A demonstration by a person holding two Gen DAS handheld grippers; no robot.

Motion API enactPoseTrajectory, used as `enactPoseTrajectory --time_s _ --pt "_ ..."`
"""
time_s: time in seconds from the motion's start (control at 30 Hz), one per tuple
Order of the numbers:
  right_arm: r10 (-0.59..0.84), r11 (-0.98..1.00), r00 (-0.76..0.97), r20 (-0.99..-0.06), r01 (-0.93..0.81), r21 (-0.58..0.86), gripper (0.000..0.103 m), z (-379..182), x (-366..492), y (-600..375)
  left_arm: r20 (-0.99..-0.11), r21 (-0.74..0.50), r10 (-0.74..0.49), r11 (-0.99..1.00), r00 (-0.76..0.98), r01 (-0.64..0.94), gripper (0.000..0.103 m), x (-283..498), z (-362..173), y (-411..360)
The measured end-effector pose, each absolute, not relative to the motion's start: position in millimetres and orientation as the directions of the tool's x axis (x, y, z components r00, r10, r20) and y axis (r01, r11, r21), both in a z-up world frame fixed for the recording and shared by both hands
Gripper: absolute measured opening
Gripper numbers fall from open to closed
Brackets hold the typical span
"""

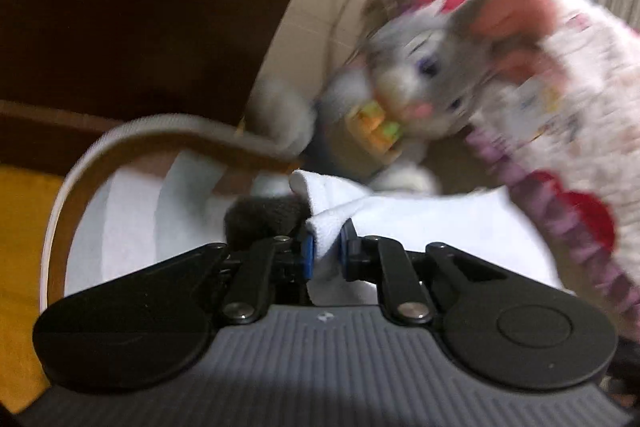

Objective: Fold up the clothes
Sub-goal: 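Lower the shirt onto the clothes stack and open both grippers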

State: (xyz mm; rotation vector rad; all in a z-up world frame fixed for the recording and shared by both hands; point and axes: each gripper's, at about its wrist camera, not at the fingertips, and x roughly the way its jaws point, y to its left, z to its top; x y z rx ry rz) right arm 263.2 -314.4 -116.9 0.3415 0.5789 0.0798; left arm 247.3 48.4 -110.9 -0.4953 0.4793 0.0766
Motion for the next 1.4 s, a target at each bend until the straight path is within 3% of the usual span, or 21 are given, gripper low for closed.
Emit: enactPoseTrajectory --time_s 0.07,0.1,0.17,0.23,0.27,0.37,0.47,0.57,0.63,0.73,0.83,1.07,1.1,1.2,1.27,1.33,1.4 --pt "0.102 0.97 0.832 -0.546 0.037 0.238 0.042 -107.2 262.7 -302.4 -0.471 -0.413 -0.019 0.888 0.882 -0.201 0.014 249.4 -110.8 46.8" --pt "0.051 0.984 0.829 -0.557 0.053 0.168 0.05 -100.1 262.3 -293.7 -0.461 -0.408 -0.009 0.89 0.887 -0.203 0.017 247.5 -108.4 47.8" --pt "-0.076 0.997 0.844 -0.531 0.071 -0.03 0.052 -83.6 251.0 -267.1 -0.413 -0.415 0.009 0.888 0.911 -0.197 0.023 238.0 -98.6 53.7" --pt "-0.124 0.981 0.887 -0.445 0.043 -0.189 0.055 -68.4 228.5 -238.4 -0.358 -0.47 -0.056 0.873 0.932 -0.128 0.053 229.3 -86.8 67.5" --pt "-0.099 0.975 0.913 -0.397 0.008 -0.223 0.056 -61.8 214.2 -226.5 -0.326 -0.515 -0.117 0.854 0.938 -0.072 0.053 223.6 -80.9 76.6" --pt "0.15 0.965 0.905 -0.399 -0.222 -0.142 0.064 -55.9 181.7 -199.9 -0.233 -0.596 -0.322 0.793 0.917 0.127 0.053 217.0 -71.3 88.5" --pt "0.295 0.911 0.834 -0.466 -0.392 -0.125 0.064 -68.3 158.4 -174.3 -0.284 -0.56 -0.427 0.801 0.859 0.213 0.052 224.5 -74.2 69.8" --pt "0.378 0.863 0.77 -0.514 -0.494 -0.105 0.069 -82.1 135.8 -162.6 -0.44 -0.41 -0.382 0.891 0.813 0.197 0.053 235.9 -86.4 34.9" --pt "0.453 0.826 0.716 -0.531 -0.562 -0.053 0.069 -82.0 125.8 -165.9 -0.49 -0.322 -0.339 0.926 0.803 0.194 0.053 238.7 -94.0 19.0" --pt "0.595 0.787 0.67 -0.444 -0.596 0.157 0.064 -53.5 135.5 -211.5 -0.528 -0.28 -0.292 0.946 0.797 0.16 0.054 242.7 -100.5 9.8" --pt "0.442 0.894 0.8 -0.405 -0.43 0.125 0.066 -40.3 168.5 -244.2 -0.556 -0.23 -0.199 0.97 0.807 0.081 0.056 247.2 -110.9 2.3" --pt "0.069 0.981 0.872 -0.485 -0.147 -0.125 0.067 -99.9 266.3 -286.0 -0.556 -0.138 -0.09 0.99 0.826 0.016 0.055 248.0 -120.9 -6.1" --pt "0.039 0.993 0.879 -0.475 -0.086 -0.078 0.078 -106.1 271.1 -300.6 -0.563 -0.142 -0.09 0.99 0.822 0.012 0.055 248.3 -121.6 -3.5" --pt "0.067 0.986 0.888 -0.455 0.012 0.168 0.08 -113.4 273.6 -337.7 -0.581 -0.22 -0.129 0.976 0.804 -0.002 0.055 252.0 -124.5 8.8" --pt "0.086 0.961 0.904 -0.419 0.035 0.274 0.079 -106.4 258.7 -344.2 -0.591 -0.241 -0.139 0.97 0.794 -0.01 0.053 251.2 -119.8 13.9" --pt "0.101 0.926 0.92 -0.38 0.053 0.375 0.064 -98.6 242.7 -349.6 -0.606 -0.247 -0.139 0.969 0.783 -0.019 0.054 248.1 -110.2 19.7" --pt "0.11 0.879 0.935 -0.338 0.067 0.472 0.064 -90.8 226.7 -355.0 -0.598 -0.282 -0.162 0.959 0.785 -0.016 0.056 237.4 -92.4 33.7"
